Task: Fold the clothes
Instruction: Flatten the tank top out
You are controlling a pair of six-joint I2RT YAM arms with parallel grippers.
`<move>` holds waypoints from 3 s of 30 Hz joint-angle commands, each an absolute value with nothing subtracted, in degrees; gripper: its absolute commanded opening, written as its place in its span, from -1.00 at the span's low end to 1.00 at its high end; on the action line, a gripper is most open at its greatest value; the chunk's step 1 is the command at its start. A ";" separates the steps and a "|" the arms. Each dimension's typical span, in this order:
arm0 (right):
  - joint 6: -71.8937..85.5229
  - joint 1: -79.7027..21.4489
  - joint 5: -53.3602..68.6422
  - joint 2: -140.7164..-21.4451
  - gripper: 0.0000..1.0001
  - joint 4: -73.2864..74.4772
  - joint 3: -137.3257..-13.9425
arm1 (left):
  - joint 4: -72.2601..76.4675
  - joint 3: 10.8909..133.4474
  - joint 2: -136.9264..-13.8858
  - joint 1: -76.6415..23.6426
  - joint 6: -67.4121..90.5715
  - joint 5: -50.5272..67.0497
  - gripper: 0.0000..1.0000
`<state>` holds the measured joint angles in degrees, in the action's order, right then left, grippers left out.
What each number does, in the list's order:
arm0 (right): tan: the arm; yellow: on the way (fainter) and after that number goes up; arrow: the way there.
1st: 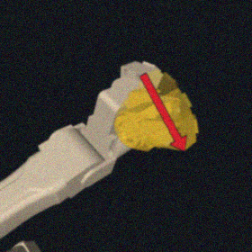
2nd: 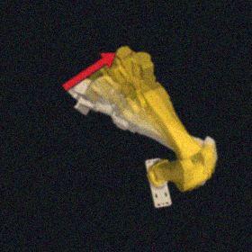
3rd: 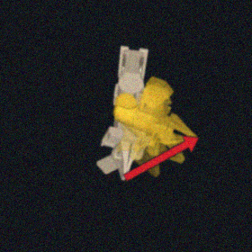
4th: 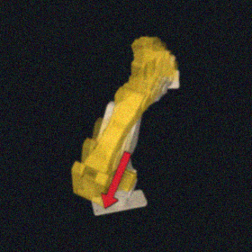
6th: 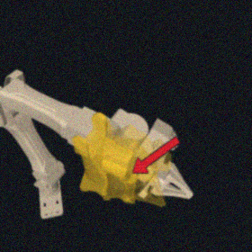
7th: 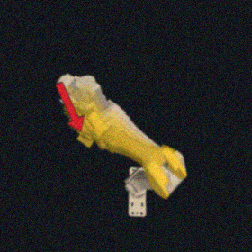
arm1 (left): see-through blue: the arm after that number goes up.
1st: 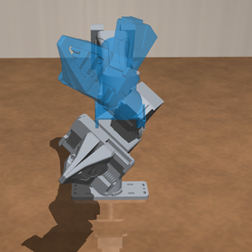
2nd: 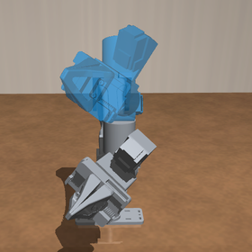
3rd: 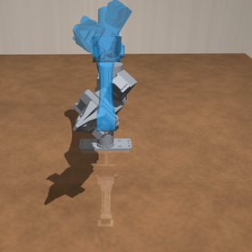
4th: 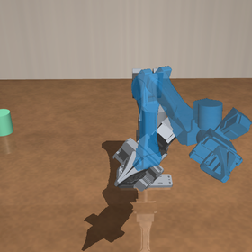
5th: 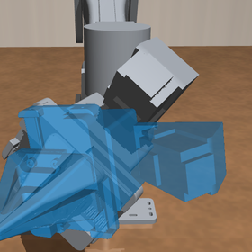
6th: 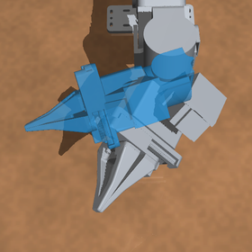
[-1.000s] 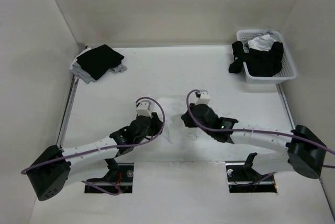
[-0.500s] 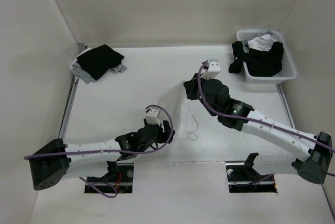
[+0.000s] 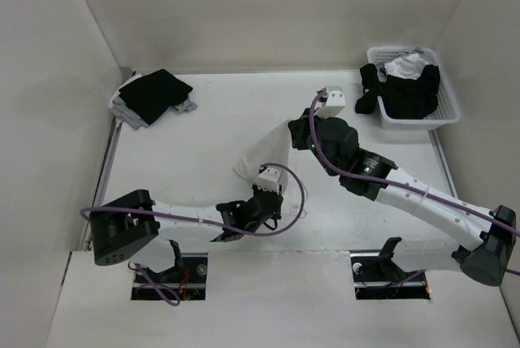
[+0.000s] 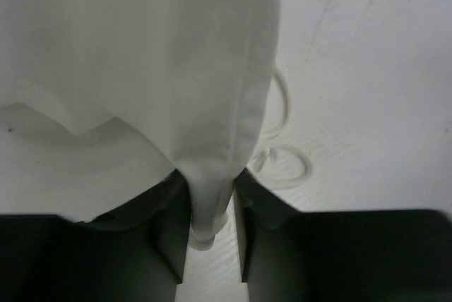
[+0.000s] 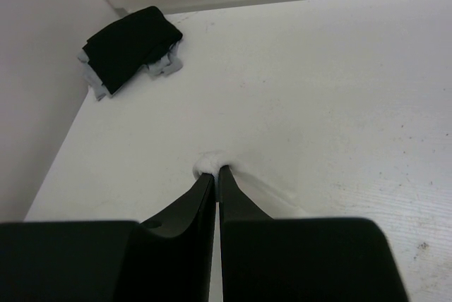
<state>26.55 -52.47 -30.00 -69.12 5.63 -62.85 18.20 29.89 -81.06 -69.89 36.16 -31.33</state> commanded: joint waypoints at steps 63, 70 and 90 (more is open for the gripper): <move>51.59 -46.71 -20.92 -45.79 -0.19 4.83 -20.22 | -38.57 23.81 -43.58 -52.59 72.41 -25.74 -0.40; 51.94 -46.80 -20.65 -45.88 -0.18 3.34 -18.99 | -35.43 21.72 -49.04 -52.78 75.23 -24.87 -0.20; 53.09 -46.10 -20.47 -43.77 -0.06 1.67 -15.47 | -18.54 17.93 -52.74 -44.16 66.01 -18.37 -0.41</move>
